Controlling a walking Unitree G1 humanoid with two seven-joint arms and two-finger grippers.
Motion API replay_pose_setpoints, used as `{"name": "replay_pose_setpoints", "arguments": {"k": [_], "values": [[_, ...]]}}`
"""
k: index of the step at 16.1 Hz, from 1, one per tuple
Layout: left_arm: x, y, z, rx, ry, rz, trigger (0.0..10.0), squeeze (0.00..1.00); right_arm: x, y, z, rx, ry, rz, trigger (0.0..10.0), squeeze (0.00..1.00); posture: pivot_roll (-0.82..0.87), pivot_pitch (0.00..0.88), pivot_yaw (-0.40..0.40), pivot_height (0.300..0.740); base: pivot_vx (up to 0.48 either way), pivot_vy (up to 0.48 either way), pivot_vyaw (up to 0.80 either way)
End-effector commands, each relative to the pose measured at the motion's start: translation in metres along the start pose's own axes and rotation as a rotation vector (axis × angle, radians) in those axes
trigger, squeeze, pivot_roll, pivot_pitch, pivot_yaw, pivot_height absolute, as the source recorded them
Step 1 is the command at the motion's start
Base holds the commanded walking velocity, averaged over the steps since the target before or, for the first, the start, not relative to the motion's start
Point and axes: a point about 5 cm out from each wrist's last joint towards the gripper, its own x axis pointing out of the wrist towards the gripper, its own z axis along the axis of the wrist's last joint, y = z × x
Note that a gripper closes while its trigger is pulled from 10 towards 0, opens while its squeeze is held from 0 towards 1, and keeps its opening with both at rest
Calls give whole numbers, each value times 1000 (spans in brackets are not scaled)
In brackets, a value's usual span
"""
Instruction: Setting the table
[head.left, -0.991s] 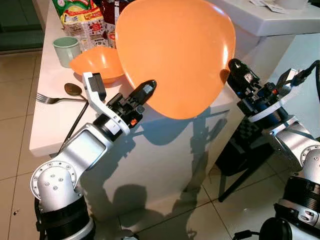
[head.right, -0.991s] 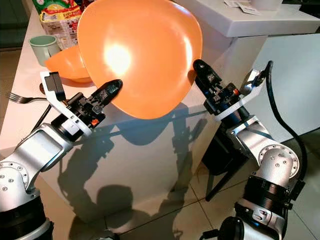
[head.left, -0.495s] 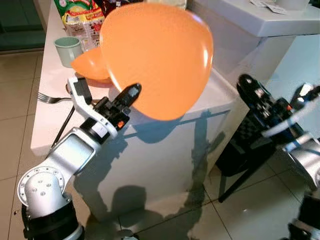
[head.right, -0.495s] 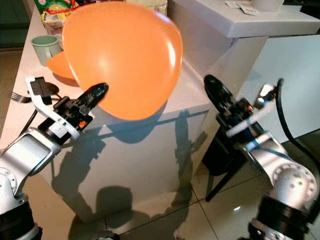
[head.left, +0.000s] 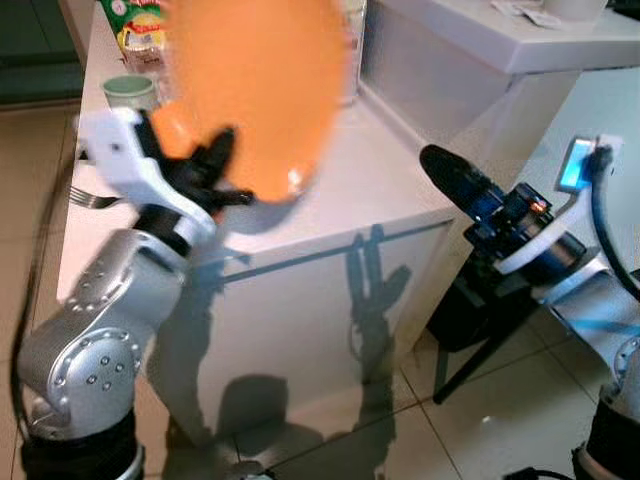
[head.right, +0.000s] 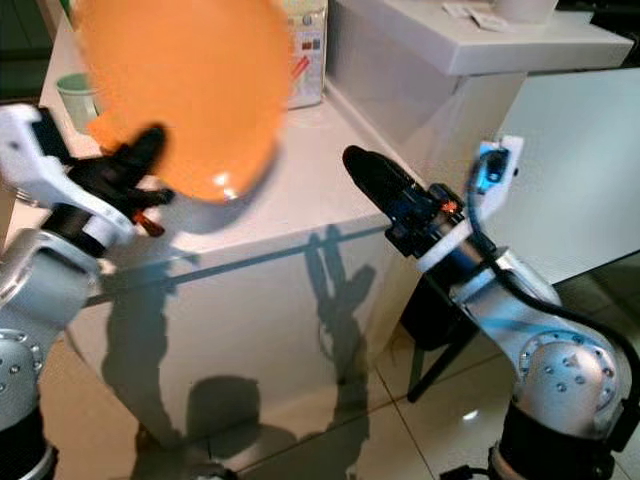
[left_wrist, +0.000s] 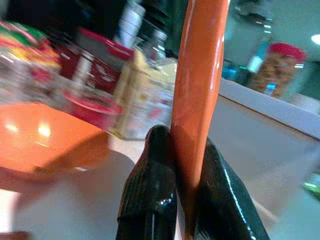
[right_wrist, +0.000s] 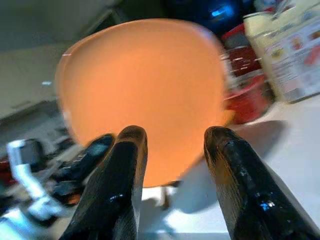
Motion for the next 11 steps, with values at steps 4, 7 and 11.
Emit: {"name": "replay_pose_setpoints", "arguments": {"k": [4,7,11], "values": [[-5,-8,18,171,-168,46,10000,0,10,7,4,-91,-71,-105,10000,0,88,0,-60,740,0,0,0],[-5,3,3,261,-65,135,10000,0,17,10,17,-308,-110,-197,10000,0,75,0,-66,740,0,0,0],[-15,5,-16,351,20,147,10000,0,14,5,-5,-432,-23,-252,10000,0,92,0,-76,740,0,0,0]]}}
